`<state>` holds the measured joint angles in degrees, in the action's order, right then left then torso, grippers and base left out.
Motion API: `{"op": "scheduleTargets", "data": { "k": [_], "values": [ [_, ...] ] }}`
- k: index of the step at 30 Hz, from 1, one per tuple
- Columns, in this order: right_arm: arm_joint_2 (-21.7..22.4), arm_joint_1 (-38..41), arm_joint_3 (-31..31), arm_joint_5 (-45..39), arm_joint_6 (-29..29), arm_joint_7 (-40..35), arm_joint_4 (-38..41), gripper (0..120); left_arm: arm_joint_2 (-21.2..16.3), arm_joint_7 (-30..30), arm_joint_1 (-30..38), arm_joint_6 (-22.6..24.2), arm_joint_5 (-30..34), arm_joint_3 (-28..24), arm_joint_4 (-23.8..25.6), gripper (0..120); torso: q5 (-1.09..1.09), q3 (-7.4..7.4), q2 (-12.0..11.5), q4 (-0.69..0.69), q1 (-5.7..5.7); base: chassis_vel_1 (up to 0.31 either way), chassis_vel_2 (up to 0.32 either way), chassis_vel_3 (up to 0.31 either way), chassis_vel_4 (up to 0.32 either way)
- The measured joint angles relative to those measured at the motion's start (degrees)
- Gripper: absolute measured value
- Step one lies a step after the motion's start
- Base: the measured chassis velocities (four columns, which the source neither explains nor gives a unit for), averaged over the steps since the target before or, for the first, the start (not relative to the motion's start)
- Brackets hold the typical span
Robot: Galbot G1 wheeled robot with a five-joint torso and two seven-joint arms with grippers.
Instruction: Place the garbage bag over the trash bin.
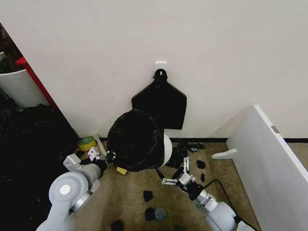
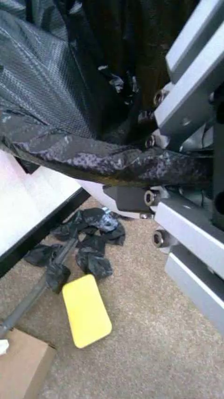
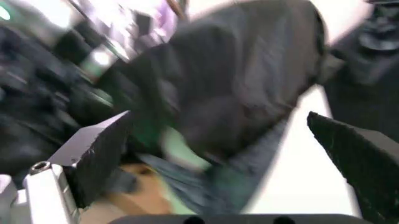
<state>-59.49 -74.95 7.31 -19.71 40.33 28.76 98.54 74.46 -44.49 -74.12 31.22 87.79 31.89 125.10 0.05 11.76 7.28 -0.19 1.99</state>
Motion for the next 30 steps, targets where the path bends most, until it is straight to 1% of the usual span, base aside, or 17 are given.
{"op": "scheduleTargets", "data": {
  "k": [2, 3, 4, 5, 6, 7, 9, 12, 13, 16, 17, 19, 24, 25, 26, 28, 30],
  "values": [
    [0.0, 0.0, 1.3, -6.6, 0.1, 8.1, -0.1, 100, -0.2, 0.5, 0.0, -0.3, -1.0, -0.7, -0.2, 0, 0.00, 0.00, 0.0, 0.00, 0.00, 0.000, 0.000, 0.000, 0.000],
    [0.0, 0.0, 2.1, -11.4, -0.4, 14.2, 0.0, 100, -0.4, 1.1, 0.0, -0.8, -2.4, -1.7, -0.4, 0, 0.00, 0.00, 0.0, 0.00, 0.00, 0.000, 0.000, 0.000, 0.000],
    [0.0, -0.1, 2.7, -14.8, -1.2, 18.2, 0.3, 100, -0.7, 1.9, -0.2, -1.5, -4.3, -2.9, -0.5, 0, 0.00, 0.00, 0.0, 0.00, 0.00, 0.000, 0.000, 0.000, 0.000],
    [0.0, 0.0, 3.9, -19.4, -2.5, 22.7, 1.1, 100, -1.2, 3.6, -0.8, -3.9, -8.2, -5.1, -0.9, 0, 0.00, 0.00, 0.0, 0.00, 0.00, 0.000, 0.000, 0.000, 0.000],
    [0.0, 0.0, 3.9, -19.4, -2.5, 22.7, 1.1, 100, -1.2, 3.6, -0.8, -3.9, -8.2, -5.1, -0.9, 0, 0.00, 0.00, 0.0, 0.00, 0.00, 0.000, 0.000, 0.000, 0.000],
    [0.0, 0.3, 5.0, -22.6, -3.7, 25.1, 1.7, 100, -1.5, 5.1, -1.3, -6.4, -11.5, -6.3, -1.2, 0, -0.03, 0.00, 0.0, -0.01, 0.00, 0.000, 0.000, 0.000, 0.000],
    [0.1, 1.2, 7.2, -27.9, -6.1, 26.7, 3.5, 100, -2.7, 10.0, -2.5, -12.1, -21.6, -7.8, -1.6, 0, -0.02, 0.00, 0.0, -0.02, 0.00, 0.000, 0.000, 0.000, 0.000],
    [0.5, 2.8, 10.4, -31.3, -8.7, 22.9, 6.7, 100, -5.2, 18.7, -4.6, -20.1, -39.5, -9.5, -3.0, 0, -0.02, 0.00, 0.0, 0.04, 0.00, 0.000, 0.000, 0.000, 0.000],
    [0.5, 2.8, 10.4, -31.3, -8.7, 22.9, 6.7, 100, -5.2, 18.7, -4.6, -20.1, -39.5, -9.5, -3.0, 0, -0.02, 0.00, 0.0, 0.04, 0.00, 0.000, 0.000, 0.000, 0.000],
    [1.1, 3.3, 12.3, -25.9, -9.5, 13.5, 9.3, 100, -7.8, 26.6, -6.0, -27.2, -51.8, -12.7, -5.8, 0, -0.02, 0.00, 0.0, 0.00, 0.00, 0.000, 0.000, 0.000, 0.000],
    [1.4, 3.2, 12.2, -23.8, -9.9, 9.9, 10.1, 100, -8.6, 29.4, -6.4, -29.8, -54.4, -14.2, -7.1, 0, 0.00, 0.00, 0.0, -0.02, 0.00, 0.000, 0.000, 0.000, 0.000],
    [1.8, 3.1, 11.8, -22.9, -10.2, 7.8, 10.6, 100, -9.1, 31.2, -6.8, -31.4, -55.7, -15.1, -8.0, 0, -0.01, 0.00, 0.0, -0.02, 0.00, 0.000, 0.000, 0.000, 0.000],
    [3.6, 3.0, 10.0, -19.0, -12.1, 2.5, 11.3, 100, -10.9, 41.8, -8.3, -41.3, -65.8, -19.1, -13.2, 0, -0.01, 0.00, 0.0, 0.00, 0.00, 0.000, 0.000, 0.000, 0.000],
    [4.0, 3.3, 9.8, -17.9, -12.7, 1.7, 11.2, 100, -11.2, 43.9, -8.4, -43.7, -68.6, -19.4, -14.4, 0, -0.02, 0.00, 0.0, 0.00, 0.00, 0.000, 0.000, 0.000, 0.000],
    [4.0, 3.3, 9.8, -17.9, -12.7, 1.7, 11.2, 100, -11.2, 43.9, -8.4, -43.7, -68.6, -19.4, -14.4, 0, -0.02, 0.00, 0.0, 0.00, 0.00, 0.000, 0.000, 0.000, 0.000],
    [4.9, 4.0, 9.2, -16.5, -13.9, 0.7, 10.3, 100, -11.4, 47.2, -8.4, -48.5, -75.0, -19.1, -17.0, 0, -0.01, 0.00, 0.0, 0.00, 0.00, 0.000, 0.000, 0.000, 0.000],
    [5.8, 4.8, 8.8, -15.3, -14.7, 0.6, 8.8, 100, -11.5, 49.1, -8.3, -51.8, -78.5, -18.4, -18.6, 0, -0.01, 0.00, 0.0, 0.00, 0.00, 0.000, 0.000, 0.000, 0.000]
  ]
}}
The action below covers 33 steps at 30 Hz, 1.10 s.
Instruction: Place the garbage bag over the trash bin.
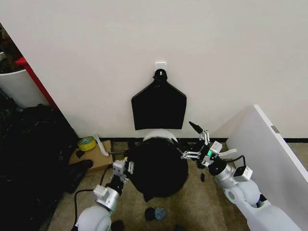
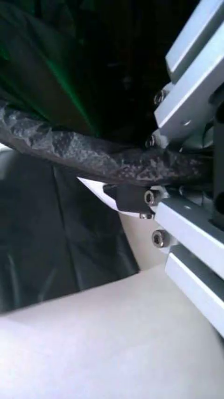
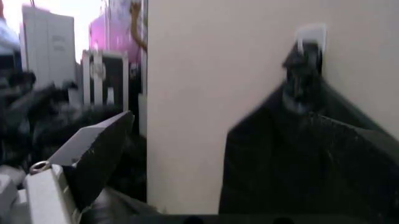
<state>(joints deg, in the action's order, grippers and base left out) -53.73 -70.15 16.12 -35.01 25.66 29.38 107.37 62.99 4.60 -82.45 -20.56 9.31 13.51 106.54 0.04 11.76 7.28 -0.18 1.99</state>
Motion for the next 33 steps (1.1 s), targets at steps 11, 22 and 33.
{"op": "scheduleTargets", "data": {
  "k": [11, 22, 33],
  "values": [
    [0.7, 3.9, 1.0, 4.4, 1.5, 11.3, -10.9, 100, -0.4, 3.8, -1.0, -6.1, -3.3, 2.2, 0.0, 0, 0.01, 0.00, 0.0, 0.00, 0.00, 0.000, 0.000, 0.000, 0.000],
    [0.5, 3.5, 1.5, 0.8, 2.1, 17.7, -11.1, 100, -0.5, 3.1, -1.3, -5.7, -2.7, 2.5, 0.8, 0, 0.00, 0.00, 0.0, 0.00, 0.00, 0.000, 0.000, 0.000, 0.000],
    [-0.4, 4.0, -0.5, 5.8, 2.5, 8.4, -11.2, 100, -0.4, 3.4, -2.2, -5.6, -2.8, 2.4, 1.6, 0, 0.00, 0.00, 0.0, 0.00, 0.00, 0.000, 0.000, 0.000, 0.000]
  ]
}}
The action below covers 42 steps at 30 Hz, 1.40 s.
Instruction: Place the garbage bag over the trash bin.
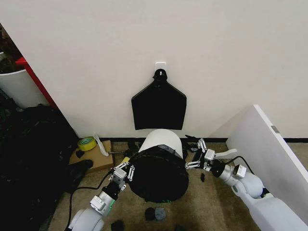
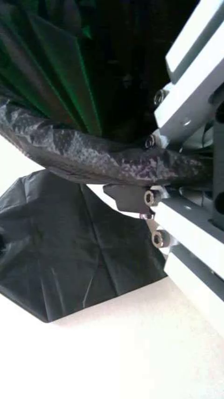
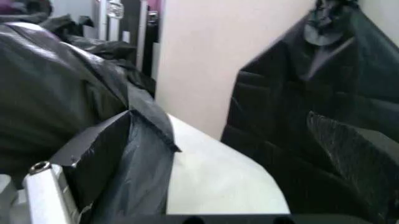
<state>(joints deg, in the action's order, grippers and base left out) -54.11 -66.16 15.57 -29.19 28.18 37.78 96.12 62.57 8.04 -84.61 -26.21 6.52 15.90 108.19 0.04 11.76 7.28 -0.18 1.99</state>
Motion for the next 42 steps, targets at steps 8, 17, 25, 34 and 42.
{"op": "scheduleTargets", "data": {
  "k": [8, 17, 25, 34, 42],
  "values": [
    [-0.6, 0.5, -0.7, 3.7, 0.9, -4.9, -0.9, 100, 0.4, 0.3, 0.3, -0.1, 0.2, 0.0, 0.2, 0, 0.00, 0.00, 0.0, 0.00, 0.00, 0.000, 0.000, 0.000, 0.000],
    [-1.6, 0.2, 0.6, 0.9, 3.0, -6.4, 0.5, 100, 1.2, -0.8, 1.6, 1.1, 3.1, -0.2, -0.5, 0, 0.00, 0.00, 0.0, 0.00, 0.00, 0.000, 0.000, 0.000, 0.000],
    [-2.3, -1.5, 4.6, -3.1, 3.1, -1.9, 3.4, 100, 1.2, -6.1, 1.8, 10.1, 8.5, -0.9, 2.0, 0, 0.00, 0.00, 0.0, 0.00, 0.00, 0.000, 0.000, 0.000, 0.000],
    [-6.7, -5.9, -0.2, 9.3, 3.4, -17.6, 16.4, 100, 4.3, -32.7, 3.2, 44.8, 40.2, -1.0, 12.8, 0, -0.01, 0.00, 0.0, 0.02, 0.00, 0.000, 0.000, 0.000, 0.000],
    [-10.0, -9.2, -0.6, 28.3, 5.2, -25.1, 17.1, 100, 6.7, -39.1, 3.8, 53.1, 46.9, -1.2, 10.2, 0, -0.01, 0.00, 0.0, -0.01, 0.00, 0.000, 0.000, 0.000, 0.000]
  ]
}}
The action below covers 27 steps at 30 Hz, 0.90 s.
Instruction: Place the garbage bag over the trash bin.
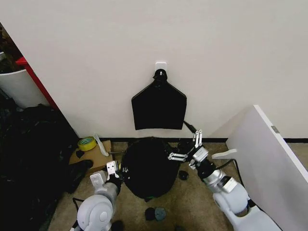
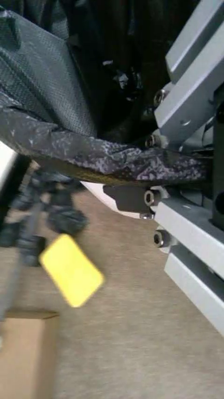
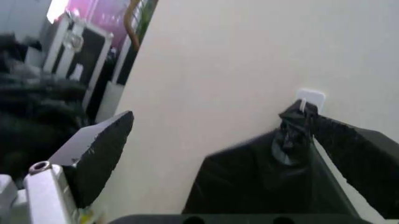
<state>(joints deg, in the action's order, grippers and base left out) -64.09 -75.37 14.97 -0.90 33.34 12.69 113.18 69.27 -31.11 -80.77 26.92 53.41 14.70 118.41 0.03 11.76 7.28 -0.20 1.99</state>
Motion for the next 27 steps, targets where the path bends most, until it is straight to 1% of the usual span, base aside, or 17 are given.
{"op": "scheduleTargets", "data": {
  "k": [4, 8, 12, 13, 14, 17, 18, 19, 20, 26, 27],
  "values": [
    [-0.7, -0.9, -0.6, 1.6, -0.3, -2.7, -0.3, 100, 1.8, -1.1, 0.6, 0.5, 0.0, -0.9, -2.5, 0, 0.00, 0.00, 0.0, 0.00, 0.00, 0.000, 0.000, 0.000, 0.000],
    [-1.0, -0.9, -0.8, 1.6, -0.3, -2.8, -0.3, 100, 2.8, -2.1, 0.8, 0.5, -0.9, -1.3, -3.6, 0, 0.02, 0.00, 0.0, 0.01, 0.00, 0.000, 0.000, 0.000, 0.000],
    [-1.0, -0.8, -0.9, 1.5, -0.3, -2.7, -0.5, 100, 2.9, -2.3, 0.7, 0.4, -1.8, -1.4, -3.8, 0, 0.02, 0.00, 0.0, 0.01, 0.00, 0.000, 0.000, 0.000, 0.000],
    [-1.0, -0.8, -0.9, 1.5, -0.3, -2.7, -0.6, 100, 2.9, -2.4, 0.6, 0.3, -2.0, -1.4, -3.8, 2, 0.02, 0.00, 0.0, 0.01, 0.00, 0.000, 0.000, 0.000, 0.000],
    [-1.0, -0.7, -0.9, 1.4, -0.3, -2.6, -0.7, 100, 2.8, -2.4, 0.4, 0.1, -2.3, -1.3, -3.7, 8, 0.02, 0.00, 0.0, 0.01, 0.00, 0.000, 0.000, 0.000, 0.000],
    [-1.0, -0.7, -0.9, 1.3, -0.3, -2.5, -0.7, 100, 2.4, -2.2, -0.1, -0.1, -2.5, -1.2, -2.9, 20, 0.01, 0.00, 0.0, 0.01, 0.00, 0.000, 0.000, 0.000, 0.000],
    [-1.0, -0.7, -0.9, 1.2, -0.3, -2.4, -0.8, 100, 2.4, -2.2, -0.3, -0.2, -2.5, -1.1, -2.6, 23, 0.01, 0.00, 0.0, 0.01, 0.00, 0.000, 0.000, 0.000, 0.000],
    [-1.0, -0.7, -0.9, 1.2, -0.3, -2.4, -0.8, 100, 2.4, -2.2, -0.3, -0.2, -2.5, -1.1, -2.6, 23, 0.01, 0.00, 0.0, 0.01, 0.00, 0.000, 0.000, 0.000, 0.000],
    [-1.0, -0.7, -0.9, 1.2, -0.3, -2.3, -0.8, 100, 2.3, -2.2, -0.4, -0.2, -2.5, -1.1, -2.2, 28, 0.01, 0.00, 0.0, 0.01, 0.00, 0.000, 0.000, 0.000, 0.000],
    [-0.7, -1.1, -0.6, 0.7, -0.3, -2.2, -1.0, 100, 1.4, -2.4, -1.8, -0.2, -2.6, -0.4, 2.3, 52, 0.01, 0.00, 0.0, 0.01, 0.00, 0.000, 0.000, 0.000, 0.000],
    [-0.7, -1.1, -0.6, 0.7, -0.3, -2.2, -1.0, 100, 1.4, -2.4, -1.8, -0.2, -2.6, -0.4, 2.3, 52, 0.01, 0.00, 0.0, 0.01, 0.00, 0.000, 0.000, 0.000, 0.000]
  ]
}}
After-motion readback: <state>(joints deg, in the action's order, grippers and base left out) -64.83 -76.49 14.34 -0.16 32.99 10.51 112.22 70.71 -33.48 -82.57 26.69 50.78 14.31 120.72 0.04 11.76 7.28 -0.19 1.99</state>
